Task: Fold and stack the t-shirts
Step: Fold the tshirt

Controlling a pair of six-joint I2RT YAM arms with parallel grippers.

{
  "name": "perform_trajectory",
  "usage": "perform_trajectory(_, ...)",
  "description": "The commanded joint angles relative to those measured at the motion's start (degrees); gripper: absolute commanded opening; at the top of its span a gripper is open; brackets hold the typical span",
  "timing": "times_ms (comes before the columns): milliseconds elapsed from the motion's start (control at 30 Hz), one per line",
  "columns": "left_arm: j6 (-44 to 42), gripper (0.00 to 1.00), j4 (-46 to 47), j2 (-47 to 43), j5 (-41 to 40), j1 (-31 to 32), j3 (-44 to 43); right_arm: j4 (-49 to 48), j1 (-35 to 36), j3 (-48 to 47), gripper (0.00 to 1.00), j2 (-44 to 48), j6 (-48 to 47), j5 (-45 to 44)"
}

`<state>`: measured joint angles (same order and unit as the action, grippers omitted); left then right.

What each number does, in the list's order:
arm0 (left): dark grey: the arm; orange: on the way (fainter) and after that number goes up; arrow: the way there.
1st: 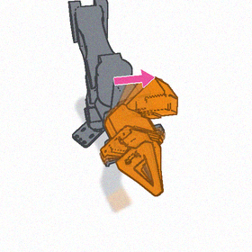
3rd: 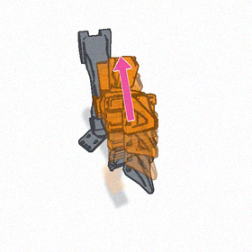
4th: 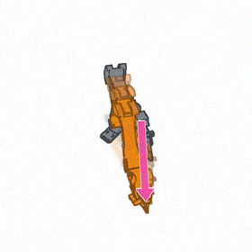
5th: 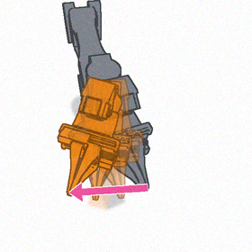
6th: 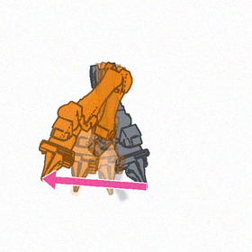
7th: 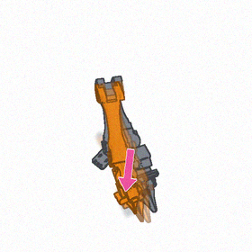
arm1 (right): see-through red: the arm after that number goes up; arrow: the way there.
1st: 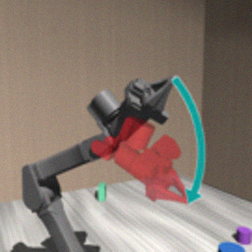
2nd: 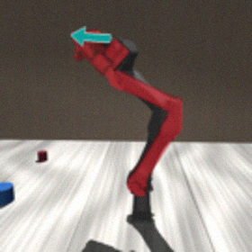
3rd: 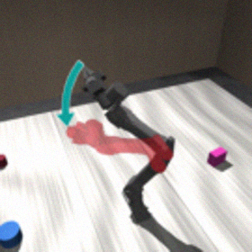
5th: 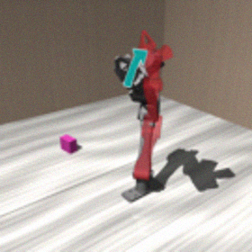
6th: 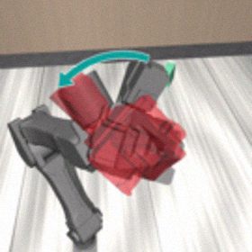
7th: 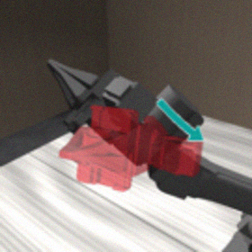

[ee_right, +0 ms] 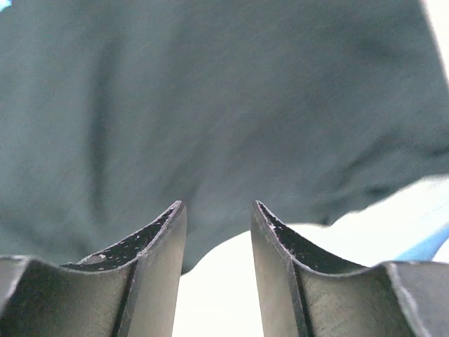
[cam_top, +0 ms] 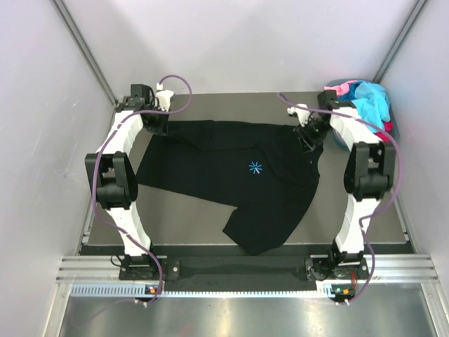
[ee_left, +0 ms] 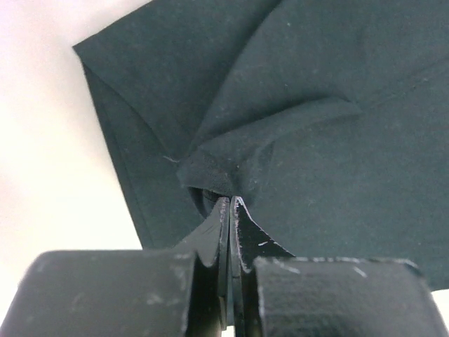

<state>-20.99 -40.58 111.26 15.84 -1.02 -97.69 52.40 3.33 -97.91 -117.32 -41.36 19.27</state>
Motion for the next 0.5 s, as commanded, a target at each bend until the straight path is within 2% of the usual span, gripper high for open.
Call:
perform_trajectory(0,-1.9,0.00,-0.8,-1.6,3.1,0.1,-0.1,5.6,1.8,3.3,0.42,11.1,-8.6,5.3)
perform_trajectory(133,-1.6,0.00,-1.3,-1.7,3.1,0.1,1.1,9.0,4.2,11.5,0.42,17.1,-16.1,5.4)
perform_trajectory(267,0.7,0.00,1.7,-3.1,2.4,0.1,5.4,6.9,6.8,21.9,0.43,21.1,-22.8,3.6)
perform_trajectory(467,1.5,0.00,1.7,-3.4,1.0,0.8,6.0,1.5,7.7,27.6,0.44,20.7,-26.3,-0.2)
